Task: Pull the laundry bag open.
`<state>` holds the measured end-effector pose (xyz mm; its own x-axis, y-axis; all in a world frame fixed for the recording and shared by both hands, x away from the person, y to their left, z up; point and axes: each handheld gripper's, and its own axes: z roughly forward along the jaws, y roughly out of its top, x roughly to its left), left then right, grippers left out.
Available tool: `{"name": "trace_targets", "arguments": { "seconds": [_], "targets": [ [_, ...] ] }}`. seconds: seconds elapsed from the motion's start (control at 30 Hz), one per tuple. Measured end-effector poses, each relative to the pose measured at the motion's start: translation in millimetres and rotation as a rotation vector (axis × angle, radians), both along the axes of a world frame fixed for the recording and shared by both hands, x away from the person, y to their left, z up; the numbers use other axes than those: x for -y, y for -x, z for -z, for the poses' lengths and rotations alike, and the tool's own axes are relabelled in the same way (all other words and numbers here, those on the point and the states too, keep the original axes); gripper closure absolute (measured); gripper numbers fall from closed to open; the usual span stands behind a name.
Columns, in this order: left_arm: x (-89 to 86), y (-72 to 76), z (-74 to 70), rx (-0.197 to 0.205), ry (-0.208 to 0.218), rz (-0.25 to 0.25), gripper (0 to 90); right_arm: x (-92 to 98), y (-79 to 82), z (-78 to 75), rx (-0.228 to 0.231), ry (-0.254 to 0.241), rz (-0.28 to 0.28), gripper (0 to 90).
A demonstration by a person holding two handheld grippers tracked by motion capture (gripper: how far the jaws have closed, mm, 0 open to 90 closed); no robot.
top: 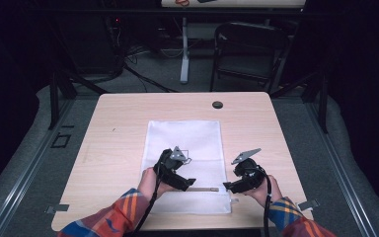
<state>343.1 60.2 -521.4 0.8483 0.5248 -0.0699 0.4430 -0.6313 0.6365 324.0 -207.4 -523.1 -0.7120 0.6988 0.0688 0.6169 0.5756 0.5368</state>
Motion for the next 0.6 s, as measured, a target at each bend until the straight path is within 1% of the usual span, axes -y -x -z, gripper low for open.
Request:
{"name": "trace_targets", "arguments": {
  "seconds": [0.03, 0.07, 0.1, 0.17, 0.2, 0.23, 0.27, 0.3, 0.33, 0.37, 0.4, 0.43, 0.47, 0.5, 0.53, 0.57, 0.6],
  "targets": [
    [2.0, 0.5, 1.0, -0.004, 0.0, 0.007, 15.7, -0.8, -0.1, 0.7, -0.007, -0.005, -0.008, 43.5],
    [3.7, 1.0, 2.3, -0.004, 0.004, 0.017, 16.9, -2.1, -0.3, 1.8, -0.015, 0.002, -0.018, 49.5],
    [5.3, 1.5, 3.0, -0.006, 0.001, 0.02, 16.9, -2.1, -0.3, 1.8, -0.015, 0.002, -0.018, 49.5],
    [9.2, 2.3, 5.1, -0.017, 0.016, 0.041, 17.9, -3.8, -0.4, 3.2, -0.02, -0.002, -0.029, 55.2],
    [11.7, 3.1, 6.2, -0.018, 0.025, 0.047, 19.2, -4.6, -0.3, 3.3, -0.022, 0.011, -0.038, 57.7],
    [13.8, 3.5, 6.9, -0.016, 0.023, 0.065, 21.1, -5.8, 0.0, 4.2, -0.024, 0.001, -0.042, 61.0],
    [16.3, 3.9, 7.7, -0.017, 0.02, 0.079, 23.0, -7.0, -0.4, 5.5, -0.028, 0.008, -0.061, 65.9],
    [19.1, 4.6, 8.9, -0.021, 0.029, 0.09, 23.0, -7.0, -0.4, 5.5, -0.028, 0.008, -0.061, 65.9],
    [21.6, 5.0, 9.9, -0.025, 0.035, 0.102, 26.8, -8.8, 0.0, 7.1, -0.028, 0.007, -0.063, 72.6],
    [24.9, 5.9, 11.1, -0.017, 0.023, 0.102, 27.5, -9.9, 0.4, 8.0, -0.026, 0.015, -0.061, 74.5],
    [27.4, 5.5, 13.0, -0.028, 0.032, 0.121, 27.5, -9.9, 0.4, 8.0, -0.026, 0.015, -0.061, 74.5],
    [32.8, 5.5, 16.5, -0.035, 0.025, 0.14, 31.6, -10.9, -0.2, 9.2, -0.037, 0.019, -0.082, 79.4],
    [32.8, 5.5, 16.5, -0.035, 0.025, 0.14, 33.2, -10.9, -0.2, 9.2, -0.037, 0.019, -0.082, 79.4],
    [34.7, 5.1, 17.9, -0.04, 0.023, 0.152, 33.2, -11.5, -0.3, 10.0, -0.038, 0.025, -0.089, 81.4],
    [37.0, 5.3, 19.4, -0.038, 0.018, 0.153, 35.1, -12.5, 0.2, 11.3, -0.04, 0.016, -0.087, 83.3],
    [38.6, 5.2, 20.7, -0.041, 0.016, 0.158, 39.1, -13.7, 0.1, 12.3, -0.04, 0.034, -0.094, 86.5],
    [40.1, 4.6, 22.8, -0.053, 0.039, 0.17, 39.1, -13.7, 0.1, 12.3, -0.04, 0.034, -0.094, 86.5]
  ]
}}
